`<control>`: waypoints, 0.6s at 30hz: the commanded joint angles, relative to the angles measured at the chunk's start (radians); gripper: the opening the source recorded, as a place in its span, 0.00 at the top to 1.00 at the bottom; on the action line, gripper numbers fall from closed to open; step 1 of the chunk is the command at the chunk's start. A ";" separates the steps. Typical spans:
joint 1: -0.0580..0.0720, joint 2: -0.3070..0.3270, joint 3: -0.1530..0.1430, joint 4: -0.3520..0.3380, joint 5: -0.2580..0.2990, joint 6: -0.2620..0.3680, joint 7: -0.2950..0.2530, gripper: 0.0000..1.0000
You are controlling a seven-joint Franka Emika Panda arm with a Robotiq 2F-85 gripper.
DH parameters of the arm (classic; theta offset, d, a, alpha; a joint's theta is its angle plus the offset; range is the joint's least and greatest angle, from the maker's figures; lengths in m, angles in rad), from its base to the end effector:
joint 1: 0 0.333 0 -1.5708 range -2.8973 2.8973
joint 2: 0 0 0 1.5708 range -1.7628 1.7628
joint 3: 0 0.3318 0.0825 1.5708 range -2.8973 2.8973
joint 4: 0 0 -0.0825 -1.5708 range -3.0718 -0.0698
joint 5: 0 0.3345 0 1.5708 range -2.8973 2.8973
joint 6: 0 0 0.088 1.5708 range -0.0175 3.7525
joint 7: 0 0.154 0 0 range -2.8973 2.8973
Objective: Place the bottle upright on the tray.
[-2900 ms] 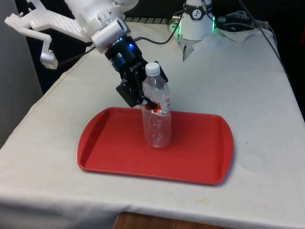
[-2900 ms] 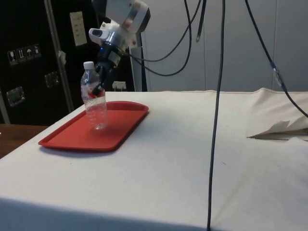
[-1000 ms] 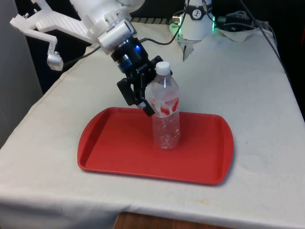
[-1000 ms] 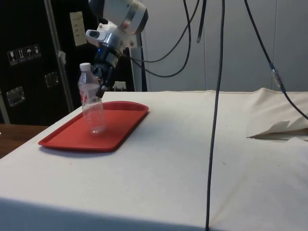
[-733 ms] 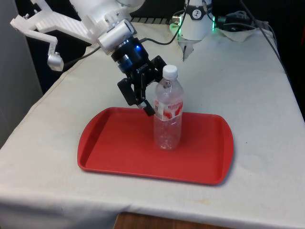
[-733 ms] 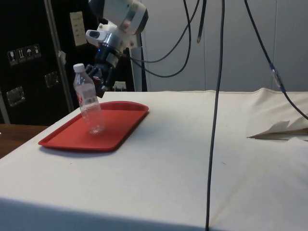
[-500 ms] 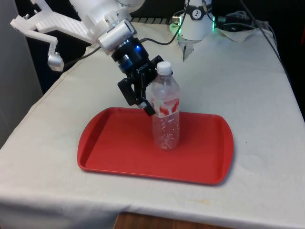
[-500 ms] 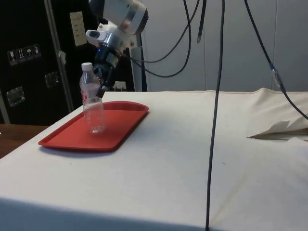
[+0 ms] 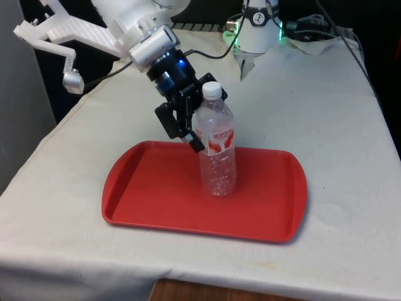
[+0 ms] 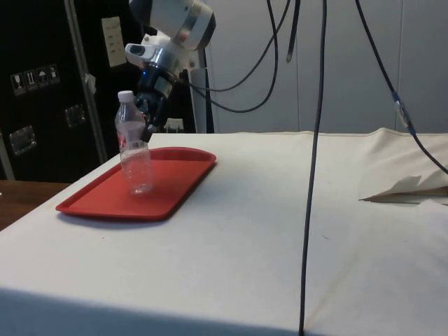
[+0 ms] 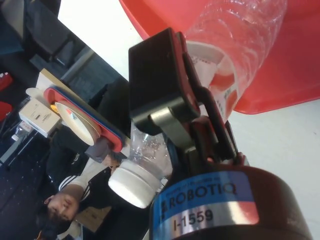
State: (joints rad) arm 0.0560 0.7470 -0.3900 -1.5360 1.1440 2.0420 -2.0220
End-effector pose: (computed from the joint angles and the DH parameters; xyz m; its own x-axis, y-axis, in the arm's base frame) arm 0.6790 -0.0945 0.2427 0.3267 0.6880 0.6481 0.9056 -0.4242 -0.0062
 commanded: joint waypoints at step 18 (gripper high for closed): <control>0.004 -0.037 -0.018 -0.011 -0.003 -0.028 0.014 0.00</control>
State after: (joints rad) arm 0.0560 0.7180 -0.4040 -1.5390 1.1460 2.0100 -2.0130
